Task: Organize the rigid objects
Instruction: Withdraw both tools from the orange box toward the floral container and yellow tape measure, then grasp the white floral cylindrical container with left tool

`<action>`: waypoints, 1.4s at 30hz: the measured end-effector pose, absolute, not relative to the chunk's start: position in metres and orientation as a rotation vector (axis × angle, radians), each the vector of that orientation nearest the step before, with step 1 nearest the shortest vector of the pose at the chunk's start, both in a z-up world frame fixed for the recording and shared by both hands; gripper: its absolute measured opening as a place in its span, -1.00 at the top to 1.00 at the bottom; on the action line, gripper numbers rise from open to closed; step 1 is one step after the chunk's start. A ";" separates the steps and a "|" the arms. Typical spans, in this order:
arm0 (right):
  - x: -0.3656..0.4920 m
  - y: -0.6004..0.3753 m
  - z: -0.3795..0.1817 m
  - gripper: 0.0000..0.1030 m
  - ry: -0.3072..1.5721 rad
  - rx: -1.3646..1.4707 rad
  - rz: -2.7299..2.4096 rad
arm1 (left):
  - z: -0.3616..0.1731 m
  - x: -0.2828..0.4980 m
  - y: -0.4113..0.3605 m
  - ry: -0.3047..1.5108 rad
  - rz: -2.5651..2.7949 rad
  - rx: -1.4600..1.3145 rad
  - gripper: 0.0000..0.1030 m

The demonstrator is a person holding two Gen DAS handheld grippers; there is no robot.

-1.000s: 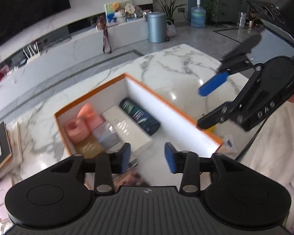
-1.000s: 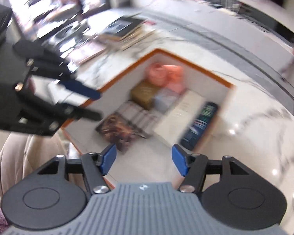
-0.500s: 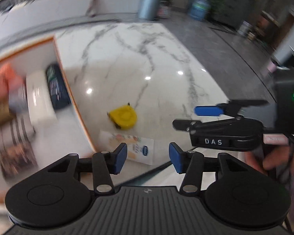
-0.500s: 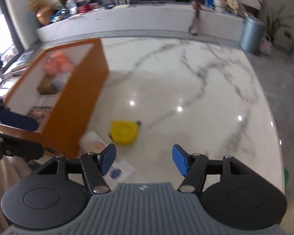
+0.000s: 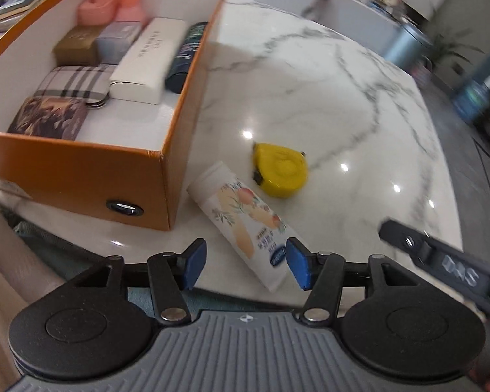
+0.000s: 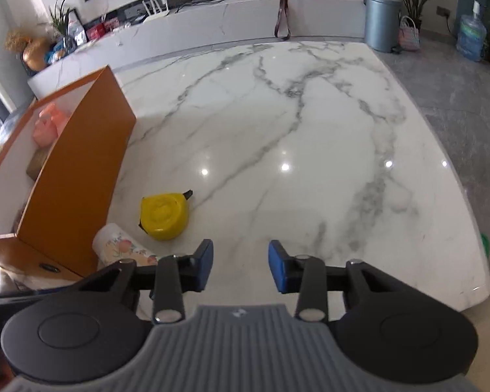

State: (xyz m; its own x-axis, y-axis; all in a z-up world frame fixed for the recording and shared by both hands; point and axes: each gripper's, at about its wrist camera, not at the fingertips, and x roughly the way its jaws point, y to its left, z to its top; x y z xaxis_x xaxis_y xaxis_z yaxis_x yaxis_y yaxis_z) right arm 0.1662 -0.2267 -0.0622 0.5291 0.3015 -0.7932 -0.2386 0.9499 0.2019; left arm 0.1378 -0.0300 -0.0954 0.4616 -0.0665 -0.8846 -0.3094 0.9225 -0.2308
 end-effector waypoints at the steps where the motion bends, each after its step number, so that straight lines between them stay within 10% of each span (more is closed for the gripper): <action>1: 0.166 -0.229 -0.063 0.23 0.965 0.085 0.332 | -0.096 0.138 -0.032 1.085 0.174 -0.390 -0.36; 17: 0.175 -0.245 -0.074 0.21 1.001 0.195 0.424 | -0.120 0.153 -0.056 1.078 0.255 -0.344 -0.07; 25: 0.182 -0.250 -0.080 0.21 1.040 0.252 0.423 | -0.118 0.156 -0.064 1.096 0.104 -0.270 0.34; 29: 0.186 -0.253 -0.083 0.21 1.061 0.270 0.397 | -0.114 0.154 -0.065 1.118 -0.012 -0.235 1.00; 34: 0.191 -0.254 -0.088 0.21 1.099 0.289 0.366 | -0.115 0.152 -0.064 1.157 -0.067 -0.257 0.93; 38: 0.198 -0.246 -0.088 0.22 1.093 0.281 0.378 | -0.111 0.151 -0.059 1.083 0.021 -0.347 0.01; 42: 0.217 -0.240 -0.096 0.24 1.081 0.372 0.458 | -0.110 0.153 -0.055 1.029 0.156 -0.405 -0.09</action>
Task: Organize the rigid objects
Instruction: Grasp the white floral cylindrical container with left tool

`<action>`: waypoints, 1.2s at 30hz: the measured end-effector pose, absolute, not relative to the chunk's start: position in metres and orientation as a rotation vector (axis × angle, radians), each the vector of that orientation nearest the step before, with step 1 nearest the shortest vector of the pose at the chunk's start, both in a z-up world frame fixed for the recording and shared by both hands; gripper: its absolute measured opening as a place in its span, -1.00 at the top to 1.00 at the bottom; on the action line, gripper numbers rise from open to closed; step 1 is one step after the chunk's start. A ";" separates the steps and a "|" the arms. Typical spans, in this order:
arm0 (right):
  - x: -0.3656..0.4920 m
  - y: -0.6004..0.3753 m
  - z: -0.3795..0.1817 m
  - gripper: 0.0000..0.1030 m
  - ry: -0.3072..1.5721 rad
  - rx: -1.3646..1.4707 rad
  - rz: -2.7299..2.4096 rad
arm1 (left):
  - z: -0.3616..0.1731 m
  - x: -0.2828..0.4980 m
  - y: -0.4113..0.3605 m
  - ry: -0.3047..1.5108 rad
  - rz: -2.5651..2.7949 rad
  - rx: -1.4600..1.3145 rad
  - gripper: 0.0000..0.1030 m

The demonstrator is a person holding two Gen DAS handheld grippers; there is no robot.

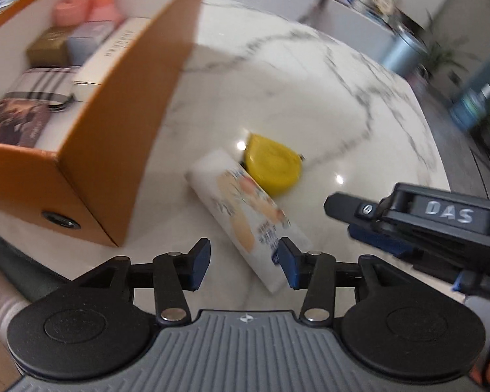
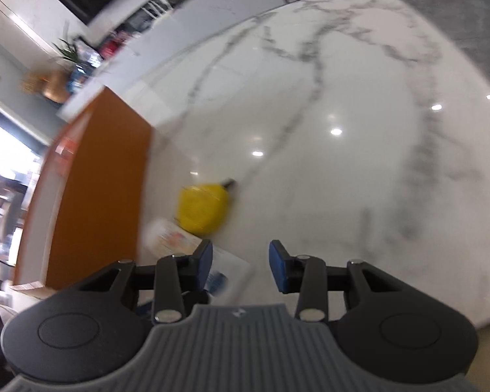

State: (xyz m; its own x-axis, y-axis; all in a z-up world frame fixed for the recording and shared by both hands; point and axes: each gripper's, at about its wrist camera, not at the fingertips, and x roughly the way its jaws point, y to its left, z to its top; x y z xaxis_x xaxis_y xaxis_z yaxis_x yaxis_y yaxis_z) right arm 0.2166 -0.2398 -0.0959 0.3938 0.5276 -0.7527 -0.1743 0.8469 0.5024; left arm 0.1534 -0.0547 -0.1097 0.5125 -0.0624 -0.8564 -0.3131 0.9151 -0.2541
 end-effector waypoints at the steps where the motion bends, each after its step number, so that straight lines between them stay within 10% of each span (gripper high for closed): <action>1: 0.222 -0.238 -0.099 0.31 1.094 0.380 0.456 | -0.110 0.154 -0.055 1.015 0.188 -0.408 -0.12; 7: 0.238 -0.232 -0.113 0.64 1.160 0.395 0.448 | -0.115 0.168 -0.060 0.986 0.280 -0.396 -0.27; 25: 0.240 -0.263 -0.121 0.61 1.126 0.599 0.338 | -0.125 0.210 -0.069 1.051 0.462 -0.349 -0.36; 36: 0.243 -0.258 -0.120 0.60 1.114 0.562 0.355 | -0.126 0.224 -0.072 1.062 0.339 -0.194 0.03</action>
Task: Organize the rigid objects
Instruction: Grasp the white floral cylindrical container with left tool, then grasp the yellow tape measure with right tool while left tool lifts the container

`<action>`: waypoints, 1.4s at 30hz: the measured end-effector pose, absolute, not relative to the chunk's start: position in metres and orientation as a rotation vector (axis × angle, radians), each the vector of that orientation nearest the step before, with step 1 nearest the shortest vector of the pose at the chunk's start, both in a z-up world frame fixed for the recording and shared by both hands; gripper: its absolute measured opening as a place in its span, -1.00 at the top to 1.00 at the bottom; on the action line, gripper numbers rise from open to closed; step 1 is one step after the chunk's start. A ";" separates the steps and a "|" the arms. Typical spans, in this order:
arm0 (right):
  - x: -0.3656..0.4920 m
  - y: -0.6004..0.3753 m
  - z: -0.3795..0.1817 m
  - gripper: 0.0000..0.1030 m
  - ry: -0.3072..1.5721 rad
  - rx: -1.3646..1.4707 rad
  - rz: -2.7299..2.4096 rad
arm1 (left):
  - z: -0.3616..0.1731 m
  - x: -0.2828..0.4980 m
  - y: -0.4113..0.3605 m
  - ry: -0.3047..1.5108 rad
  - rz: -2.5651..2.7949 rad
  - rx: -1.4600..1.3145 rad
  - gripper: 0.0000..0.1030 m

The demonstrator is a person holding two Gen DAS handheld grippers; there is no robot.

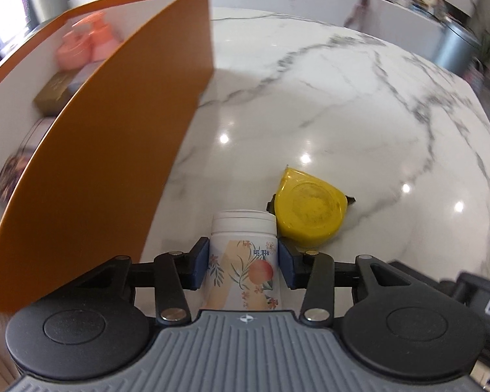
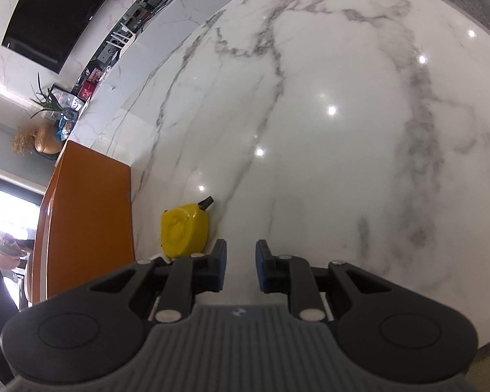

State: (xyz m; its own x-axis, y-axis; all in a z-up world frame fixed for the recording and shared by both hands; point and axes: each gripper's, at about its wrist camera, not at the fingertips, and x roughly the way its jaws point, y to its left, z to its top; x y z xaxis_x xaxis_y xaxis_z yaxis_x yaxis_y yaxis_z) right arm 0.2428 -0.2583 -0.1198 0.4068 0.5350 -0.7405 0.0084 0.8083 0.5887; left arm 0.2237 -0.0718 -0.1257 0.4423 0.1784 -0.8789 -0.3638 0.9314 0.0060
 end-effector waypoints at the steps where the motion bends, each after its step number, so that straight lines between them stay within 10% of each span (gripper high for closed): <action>1: 0.244 -0.256 -0.119 0.58 1.112 0.552 0.363 | -0.126 0.224 -0.071 1.061 0.314 -0.180 0.03; 14: 0.265 -0.250 -0.111 -0.01 1.023 0.460 0.346 | -0.127 0.239 -0.091 1.087 -0.086 0.068 0.02; 21: 0.282 -0.226 -0.111 -0.01 0.994 0.321 0.393 | -0.126 0.238 -0.087 1.097 -0.098 0.100 -0.19; 42: 0.274 -0.206 -0.105 -0.09 0.870 0.168 0.444 | -0.029 0.216 -0.034 0.933 -0.169 -0.132 0.03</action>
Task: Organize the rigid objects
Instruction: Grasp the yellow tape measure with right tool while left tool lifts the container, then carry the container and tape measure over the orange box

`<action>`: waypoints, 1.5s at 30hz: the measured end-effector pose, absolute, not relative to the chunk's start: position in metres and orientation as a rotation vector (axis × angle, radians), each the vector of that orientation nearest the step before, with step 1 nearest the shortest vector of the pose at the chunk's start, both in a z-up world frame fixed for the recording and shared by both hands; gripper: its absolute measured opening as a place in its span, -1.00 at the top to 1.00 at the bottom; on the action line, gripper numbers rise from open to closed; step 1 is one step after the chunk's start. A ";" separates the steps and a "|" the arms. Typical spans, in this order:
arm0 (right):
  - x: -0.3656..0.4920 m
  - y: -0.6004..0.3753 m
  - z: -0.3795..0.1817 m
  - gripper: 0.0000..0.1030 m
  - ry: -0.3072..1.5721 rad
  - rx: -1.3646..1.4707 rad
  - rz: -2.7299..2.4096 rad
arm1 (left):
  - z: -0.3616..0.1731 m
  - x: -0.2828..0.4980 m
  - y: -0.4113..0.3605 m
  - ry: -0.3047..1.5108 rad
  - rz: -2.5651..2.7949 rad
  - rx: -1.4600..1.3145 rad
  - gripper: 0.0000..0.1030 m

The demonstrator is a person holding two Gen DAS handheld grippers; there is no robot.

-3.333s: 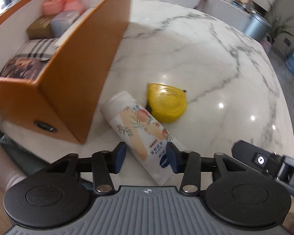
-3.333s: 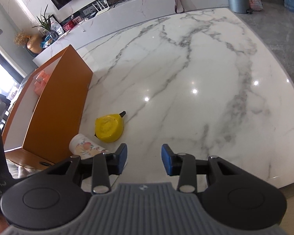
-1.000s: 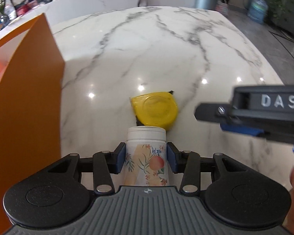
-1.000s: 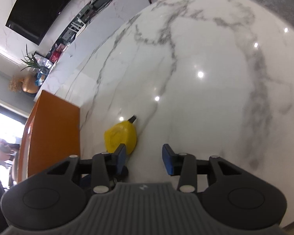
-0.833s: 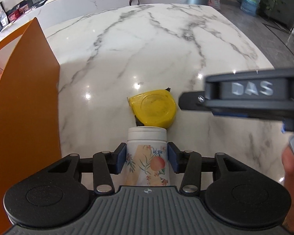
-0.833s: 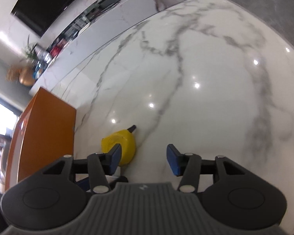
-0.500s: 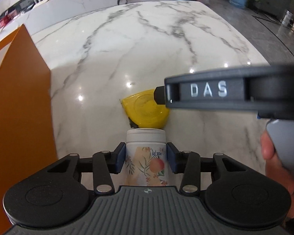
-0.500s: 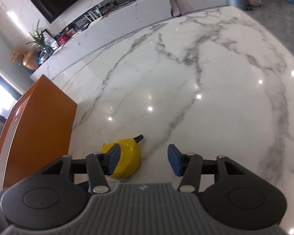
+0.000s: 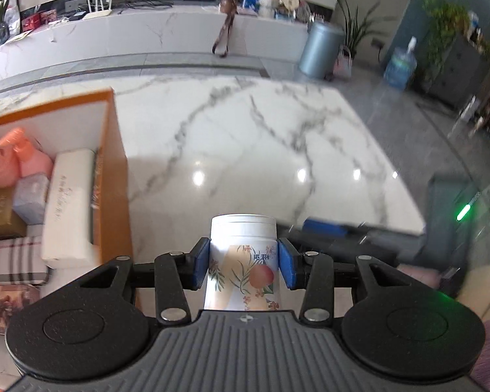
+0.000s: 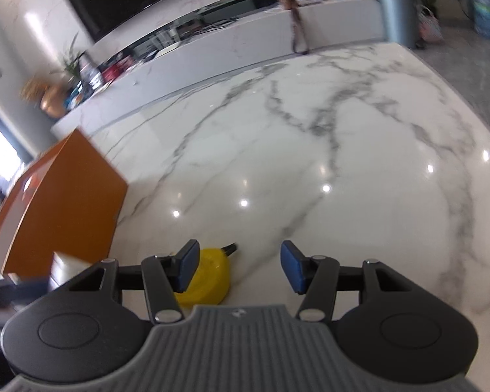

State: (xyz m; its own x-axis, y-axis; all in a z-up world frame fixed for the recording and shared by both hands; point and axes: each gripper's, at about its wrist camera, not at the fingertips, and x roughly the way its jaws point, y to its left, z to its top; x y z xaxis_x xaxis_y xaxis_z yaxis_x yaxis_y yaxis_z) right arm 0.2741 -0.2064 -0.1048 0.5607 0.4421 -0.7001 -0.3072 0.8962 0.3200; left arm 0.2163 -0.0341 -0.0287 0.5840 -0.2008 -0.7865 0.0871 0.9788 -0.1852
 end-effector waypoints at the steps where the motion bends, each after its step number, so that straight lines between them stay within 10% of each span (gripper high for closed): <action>1: 0.272 -0.202 -0.105 -0.10 0.866 0.147 0.456 | -0.020 0.215 -0.030 0.921 -0.170 -0.139 0.03; 15: 0.263 -0.151 -0.116 -0.24 0.915 -0.102 0.476 | 0.018 0.209 0.031 0.873 -0.055 -0.166 0.03; 45: 0.251 -0.150 -0.101 -0.15 0.775 -0.099 0.445 | -0.091 0.224 0.115 1.144 0.010 -0.237 0.03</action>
